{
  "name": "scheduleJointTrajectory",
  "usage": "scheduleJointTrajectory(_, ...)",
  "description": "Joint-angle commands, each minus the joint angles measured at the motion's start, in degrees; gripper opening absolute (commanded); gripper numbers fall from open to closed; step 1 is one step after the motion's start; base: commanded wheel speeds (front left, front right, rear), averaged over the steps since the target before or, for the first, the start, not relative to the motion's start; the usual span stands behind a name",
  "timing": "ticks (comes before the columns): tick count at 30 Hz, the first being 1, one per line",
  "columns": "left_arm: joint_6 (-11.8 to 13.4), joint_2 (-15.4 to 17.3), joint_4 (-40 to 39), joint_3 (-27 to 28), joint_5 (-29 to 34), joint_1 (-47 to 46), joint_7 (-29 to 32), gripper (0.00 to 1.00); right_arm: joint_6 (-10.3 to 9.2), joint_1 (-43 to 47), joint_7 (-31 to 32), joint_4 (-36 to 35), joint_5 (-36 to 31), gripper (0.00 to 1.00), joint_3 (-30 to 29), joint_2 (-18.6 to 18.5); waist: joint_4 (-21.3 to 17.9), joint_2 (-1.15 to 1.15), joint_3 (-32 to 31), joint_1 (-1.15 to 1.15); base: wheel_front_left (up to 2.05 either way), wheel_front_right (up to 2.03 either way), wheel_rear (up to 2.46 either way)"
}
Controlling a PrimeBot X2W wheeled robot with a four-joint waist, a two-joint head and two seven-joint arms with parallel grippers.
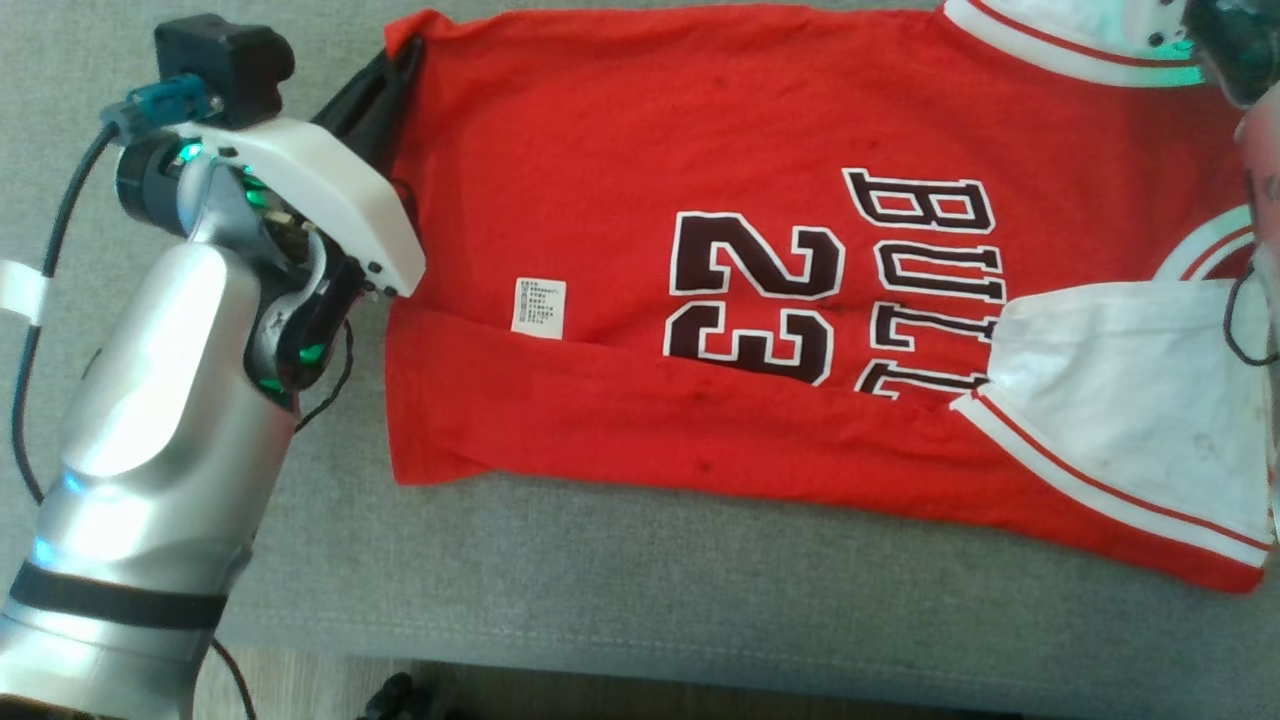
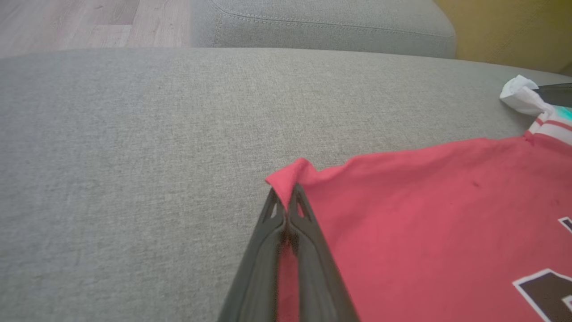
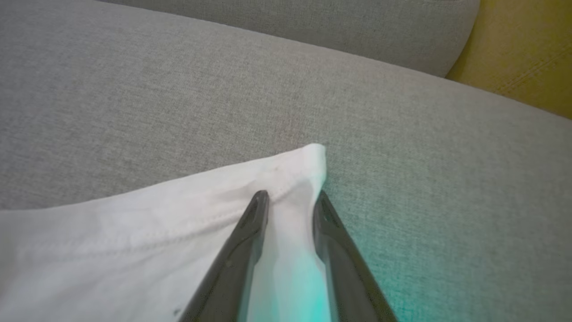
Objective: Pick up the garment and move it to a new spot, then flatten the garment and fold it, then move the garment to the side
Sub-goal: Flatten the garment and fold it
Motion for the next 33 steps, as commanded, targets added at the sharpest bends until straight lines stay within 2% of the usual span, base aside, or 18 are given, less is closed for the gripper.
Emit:
scheduleJointTrajectory(1,-0.1,1.9,-1.2,1.9,0.4,-2.3,-0.4,0.0,-0.05,0.7,0.9,0.7,1.0,0.43,0.9,1.3,-0.1,0.0,0.0,0.0,0.0,0.0,0.0)
scheduleJointTrajectory(4,-0.2,1.8,-0.7,1.8,0.3,-2.9,-0.6,0.0,-0.05,0.0,0.3,1.6,1.9,0.19,1.4,1.6,-0.3,0.0,0.3,0.0,0.0,0.0,0.0)
scheduleJointTrajectory(5,-0.2,1.8,-0.7,1.8,0.3,-2.9,-0.6,0.0,-0.05,0.0,0.3,1.6,1.9,0.19,1.4,1.6,-0.3,0.0,0.3,0.0,0.0,0.0,0.0)
scheduleJointTrajectory(6,-0.2,1.8,-0.5,1.9,0.3,-3.1,-0.7,0.0,-0.05,-0.2,-0.1,1.8,2.0,0.0,1.7,1.7,-0.4,0.0,0.3,0.0,0.0,0.0,0.0)
scheduleJointTrajectory(16,0.0,2.8,1.0,2.6,-0.1,-2.7,-2.4,0.0,-0.05,-0.1,-8.7,1.7,5.2,0.0,3.2,0.5,-2.3,0.0,-0.9,0.0,0.0,0.0,0.0)
scheduleJointTrajectory(21,0.5,4.1,0.6,3.6,-0.8,-1.0,-3.5,0.0,-0.05,2.4,-13.3,-1.6,9.1,0.0,7.1,-0.3,-4.2,0.0,-2.6,0.0,0.0,0.0,0.0)
scheduleJointTrajectory(26,1.2,6.1,-1.0,5.0,-1.7,2.3,-4.2,0.0,-0.05,7.4,-17.1,-9.2,14.8,0.0,12.5,-3.1,-6.4,0.0,-5.2,0.0,0.0,0.0,0.0)
scheduleJointTrajectory(33,3.1,8.5,-6.3,7.5,-3.4,9.3,-5.4,0.0,-0.05,19.5,-19.2,-26.3,20.8,0.0,16.6,-9.2,-9.4,0.0,-9.7,0.0,0.0,0.0,0.0)
